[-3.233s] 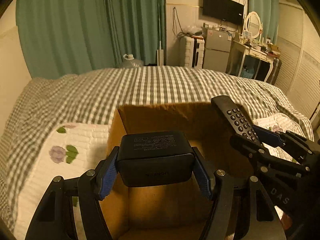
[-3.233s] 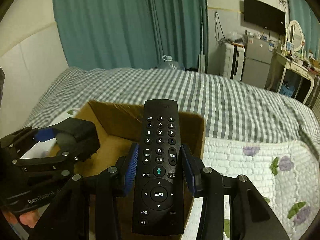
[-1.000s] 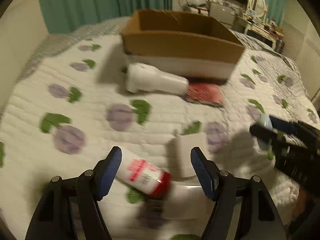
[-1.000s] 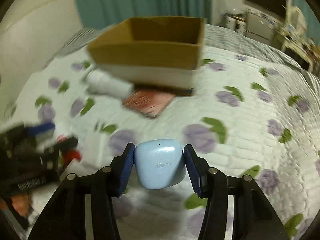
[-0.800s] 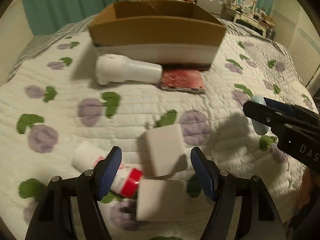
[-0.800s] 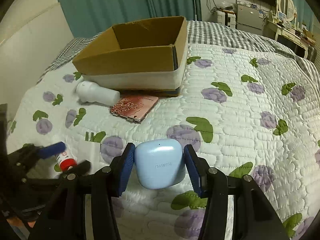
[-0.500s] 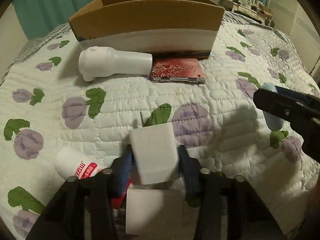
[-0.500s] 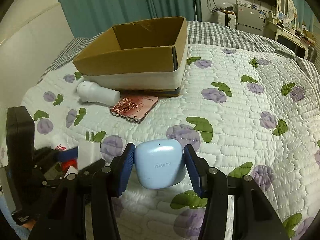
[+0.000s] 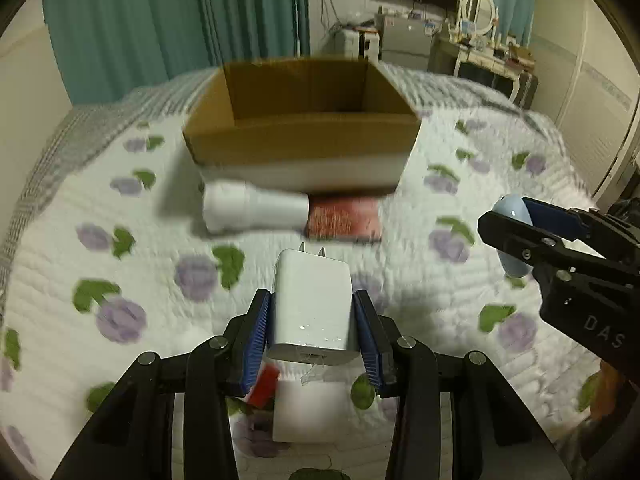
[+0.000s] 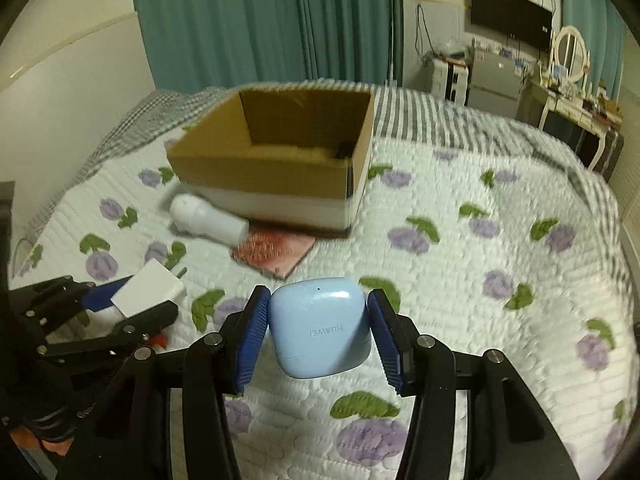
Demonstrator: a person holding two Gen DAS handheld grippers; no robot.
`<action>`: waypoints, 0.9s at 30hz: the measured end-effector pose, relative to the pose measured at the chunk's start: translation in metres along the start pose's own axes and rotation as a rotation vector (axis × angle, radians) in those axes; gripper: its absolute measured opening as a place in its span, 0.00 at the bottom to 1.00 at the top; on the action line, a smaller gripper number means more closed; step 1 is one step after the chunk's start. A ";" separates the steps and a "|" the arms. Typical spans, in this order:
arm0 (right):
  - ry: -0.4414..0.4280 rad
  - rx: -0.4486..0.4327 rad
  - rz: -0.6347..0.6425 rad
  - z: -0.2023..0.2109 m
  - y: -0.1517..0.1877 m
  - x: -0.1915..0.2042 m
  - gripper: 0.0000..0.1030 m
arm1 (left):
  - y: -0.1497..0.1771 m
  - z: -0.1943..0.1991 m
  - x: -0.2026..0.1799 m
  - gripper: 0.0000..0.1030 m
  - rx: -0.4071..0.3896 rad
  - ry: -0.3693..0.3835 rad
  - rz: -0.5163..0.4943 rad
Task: Organize rigid objects
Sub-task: 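Grasp the white charger with the left tool, then lower the earbud case and white charger into the box and release both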
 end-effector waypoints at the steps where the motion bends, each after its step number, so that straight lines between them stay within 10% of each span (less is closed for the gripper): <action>1: 0.002 -0.012 0.007 0.006 -0.005 0.000 0.48 | -0.005 0.006 0.000 0.41 -0.011 0.002 0.001; 16: 0.011 -0.244 0.111 0.070 -0.170 0.002 0.48 | -0.165 0.066 0.027 0.41 -0.229 -0.031 0.029; 27: -0.023 -0.223 0.091 -0.010 -0.248 -0.003 0.48 | -0.228 -0.034 0.054 0.41 -0.178 -0.005 0.020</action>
Point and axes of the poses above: each gripper's, at about its wrist camera, not at the fingertips, and z roughly against the way its jaws point, x to its left, y to its underside, the point moved 6 cm from there along -z, roughly the way its jaws point, and after that the axes turned 10 degrees about x, right-handed, at the moved point
